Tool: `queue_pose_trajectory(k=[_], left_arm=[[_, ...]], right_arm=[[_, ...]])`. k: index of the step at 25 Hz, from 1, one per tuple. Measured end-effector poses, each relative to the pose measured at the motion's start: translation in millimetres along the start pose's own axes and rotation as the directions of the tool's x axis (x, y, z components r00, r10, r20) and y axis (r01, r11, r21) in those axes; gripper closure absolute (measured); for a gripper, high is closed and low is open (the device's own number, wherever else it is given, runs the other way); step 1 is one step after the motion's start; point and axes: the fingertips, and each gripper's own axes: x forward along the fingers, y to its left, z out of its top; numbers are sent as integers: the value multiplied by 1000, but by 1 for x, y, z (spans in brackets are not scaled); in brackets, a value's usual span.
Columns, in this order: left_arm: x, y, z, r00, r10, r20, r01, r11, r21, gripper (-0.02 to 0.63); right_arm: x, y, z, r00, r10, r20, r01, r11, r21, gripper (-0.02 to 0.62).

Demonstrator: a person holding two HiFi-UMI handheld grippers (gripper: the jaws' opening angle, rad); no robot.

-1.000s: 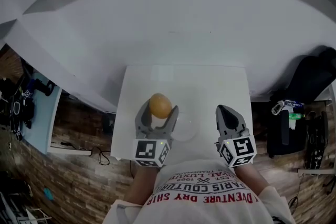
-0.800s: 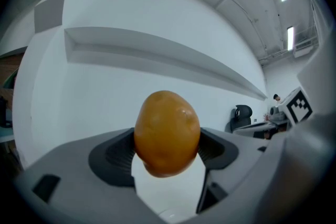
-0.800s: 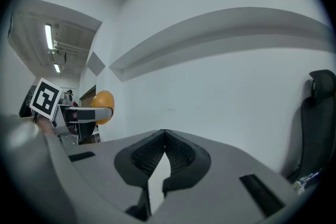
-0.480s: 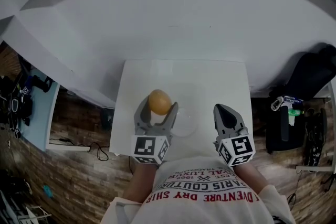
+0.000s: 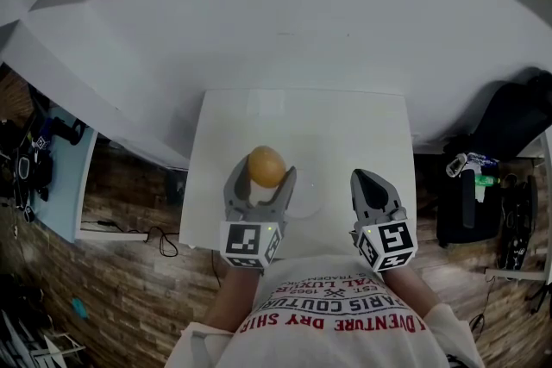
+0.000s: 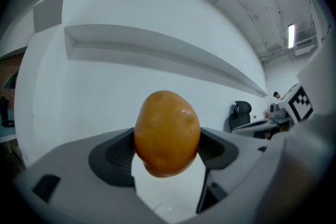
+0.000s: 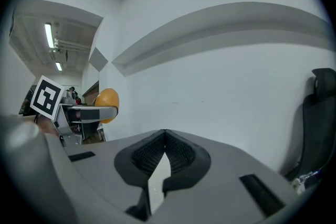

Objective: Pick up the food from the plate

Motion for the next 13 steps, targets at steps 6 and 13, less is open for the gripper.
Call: queue_pose_trajectory(k=[6,13], left_arm=[[-3,-4,-1,1000,13,9,-14,1000,3,252],[1,-12,-8,1000,0,-13,0,1000,-8,252]], right_arm=[[-2,2,-5,1000,4,-14,-5,1000,-9,583],[-5,1,-4,1000,5,-17,-5,1000,-17,583]])
